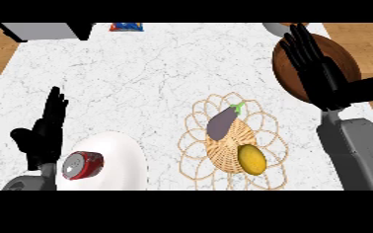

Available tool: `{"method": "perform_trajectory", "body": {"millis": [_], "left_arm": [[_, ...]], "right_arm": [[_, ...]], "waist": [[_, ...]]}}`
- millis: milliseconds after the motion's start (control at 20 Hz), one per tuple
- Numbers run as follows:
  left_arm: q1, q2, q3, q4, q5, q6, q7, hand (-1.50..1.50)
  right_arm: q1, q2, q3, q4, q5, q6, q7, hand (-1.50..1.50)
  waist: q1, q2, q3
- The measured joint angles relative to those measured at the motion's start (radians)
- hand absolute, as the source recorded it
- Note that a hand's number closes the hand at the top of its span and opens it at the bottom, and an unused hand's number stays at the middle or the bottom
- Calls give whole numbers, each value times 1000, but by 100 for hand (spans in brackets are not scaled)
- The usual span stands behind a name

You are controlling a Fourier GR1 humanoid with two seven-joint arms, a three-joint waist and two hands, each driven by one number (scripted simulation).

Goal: Pick the lemon from the placemat and place it in the bowl

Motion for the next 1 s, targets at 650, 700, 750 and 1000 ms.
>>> {"method": "perform_trajectory", "body": {"millis": [650,700,750,1000], "left_arm": [[-78,-36,-120,-115,-25,-63,92,0],[-85,-38,-129,-129,-27,-65,109,0],[-88,-40,-136,-147,-28,-65,124,0],[-98,-59,-160,-185,-53,-61,162,0]], "right_arm": [[393,23,277,-218,387,-198,-176,-150],[444,38,284,-244,395,-220,-226,-150],[491,50,294,-273,407,-243,-271,-150],[679,29,302,-478,479,-335,-357,-150]], "waist": [[-23,-13,2],[-19,-11,2],[-13,-10,2],[11,-3,1]]}}
